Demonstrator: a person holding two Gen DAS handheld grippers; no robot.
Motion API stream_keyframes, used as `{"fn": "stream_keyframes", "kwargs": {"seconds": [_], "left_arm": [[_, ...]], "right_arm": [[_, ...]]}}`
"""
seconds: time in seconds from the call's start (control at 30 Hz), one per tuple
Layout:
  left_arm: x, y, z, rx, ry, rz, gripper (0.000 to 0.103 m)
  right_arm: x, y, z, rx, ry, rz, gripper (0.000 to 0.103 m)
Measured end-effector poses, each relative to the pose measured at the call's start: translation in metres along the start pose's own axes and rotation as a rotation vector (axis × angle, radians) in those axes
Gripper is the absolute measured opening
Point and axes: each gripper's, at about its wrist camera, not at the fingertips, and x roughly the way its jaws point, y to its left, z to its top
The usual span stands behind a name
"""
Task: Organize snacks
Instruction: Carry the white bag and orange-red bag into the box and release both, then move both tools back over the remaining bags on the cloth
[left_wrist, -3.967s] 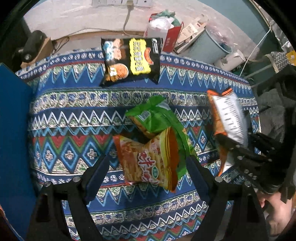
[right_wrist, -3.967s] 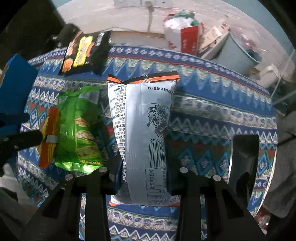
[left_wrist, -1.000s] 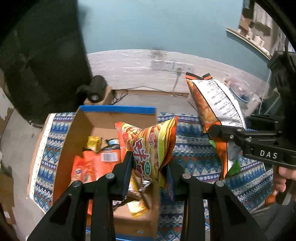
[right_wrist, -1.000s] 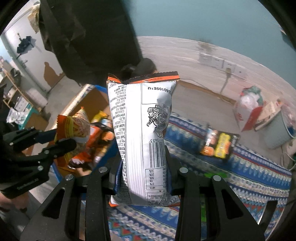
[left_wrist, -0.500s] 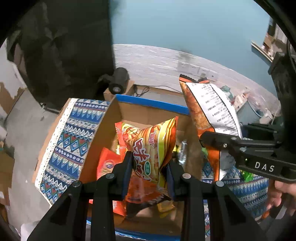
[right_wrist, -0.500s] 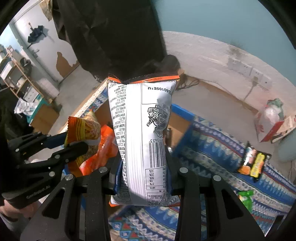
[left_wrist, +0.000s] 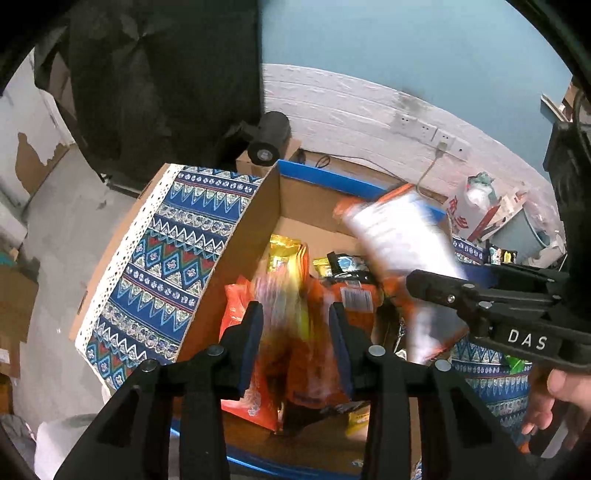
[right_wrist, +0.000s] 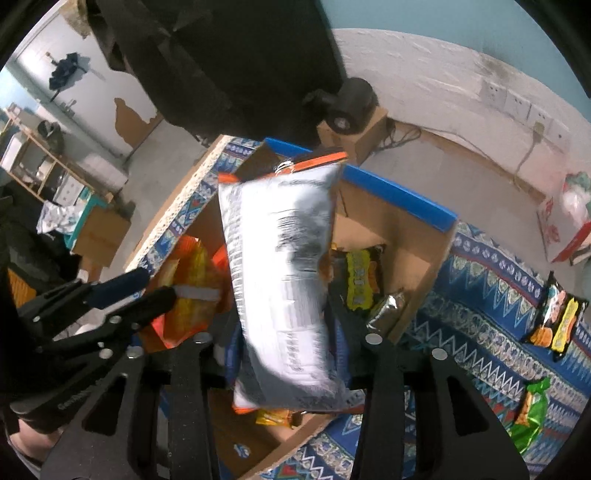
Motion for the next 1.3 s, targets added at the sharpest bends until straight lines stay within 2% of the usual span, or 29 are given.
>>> {"fn": "stream_keyframes", "kwargs": {"seconds": [0.07, 0.1, 0.23, 0.3, 0.4, 0.6, 0.83, 1.3], "left_arm": [[-0.002, -0.004, 0.0, 0.009, -0.004, 0.008, 0.056], [-0.003, -0.007, 0.001, 0.018, -0.012, 0.013, 0.06], [-0.006, -0.017, 0.001, 0.051, -0.023, 0.022, 0.066], [-0.006, -0.022, 0.001, 0.064, -0.024, 0.02, 0.071], [-0.008, -0.034, -0.001, 0.094, -0.026, 0.004, 0.071], [-0.014, -0.07, -0.004, 0.188, -0.037, -0.027, 0.075], [-0.026, -0.118, -0.014, 0.313, -0.062, -0.088, 0.08], [-0.02, -0.188, -0.03, 0.474, -0.067, -0.115, 0.081]], "right_arm": [[-0.004, -0.004, -0.001, 0.011, -0.009, -0.006, 0.056], [-0.008, -0.005, -0.001, 0.012, -0.014, -0.006, 0.059], [-0.028, -0.013, -0.002, 0.016, -0.047, -0.02, 0.07], [-0.038, -0.018, -0.003, 0.016, -0.064, -0.039, 0.07], [-0.051, -0.025, -0.007, 0.019, -0.084, -0.068, 0.076], [-0.074, -0.048, -0.024, 0.018, -0.083, -0.154, 0.077], [-0.099, -0.08, -0.048, 0.051, -0.079, -0.2, 0.078], [-0.133, -0.146, -0.094, 0.14, -0.06, -0.289, 0.078]]}}
